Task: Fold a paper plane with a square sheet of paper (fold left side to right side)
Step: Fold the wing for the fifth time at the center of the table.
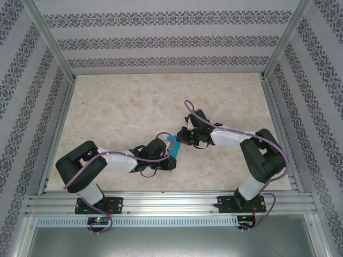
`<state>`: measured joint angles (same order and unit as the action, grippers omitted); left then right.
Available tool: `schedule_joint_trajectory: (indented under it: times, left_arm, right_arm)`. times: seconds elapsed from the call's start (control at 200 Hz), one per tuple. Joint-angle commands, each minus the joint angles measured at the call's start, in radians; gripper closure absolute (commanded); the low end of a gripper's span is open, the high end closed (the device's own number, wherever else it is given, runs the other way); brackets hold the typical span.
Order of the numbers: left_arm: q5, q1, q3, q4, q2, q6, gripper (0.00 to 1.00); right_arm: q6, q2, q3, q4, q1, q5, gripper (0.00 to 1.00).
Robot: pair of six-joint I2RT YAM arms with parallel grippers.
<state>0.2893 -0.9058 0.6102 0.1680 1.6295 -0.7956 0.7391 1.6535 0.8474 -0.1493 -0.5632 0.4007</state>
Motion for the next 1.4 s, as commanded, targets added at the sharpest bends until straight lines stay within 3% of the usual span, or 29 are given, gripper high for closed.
schedule_joint_trajectory:
  times: [0.0, 0.23, 0.894, 1.394]
  left_arm:
    - [0.018, -0.025, -0.026, -0.09, 0.042, -0.016, 0.79]
    - [0.011, -0.03, -0.016, -0.105, 0.046, -0.014, 0.81]
    - [-0.003, -0.033, -0.005, -0.133, 0.044, -0.008, 0.82]
    - [-0.006, -0.035, -0.018, -0.145, 0.045, -0.009, 0.83]
  right_arm:
    - [0.061, -0.027, -0.074, 0.056, -0.027, 0.015, 0.93]
    - [0.111, -0.018, -0.127, 0.132, -0.078, 0.025, 0.96]
    - [0.115, 0.005, -0.106, 0.114, -0.121, 0.007, 0.96]
    - [-0.005, 0.097, -0.019, -0.014, -0.126, -0.144, 0.94]
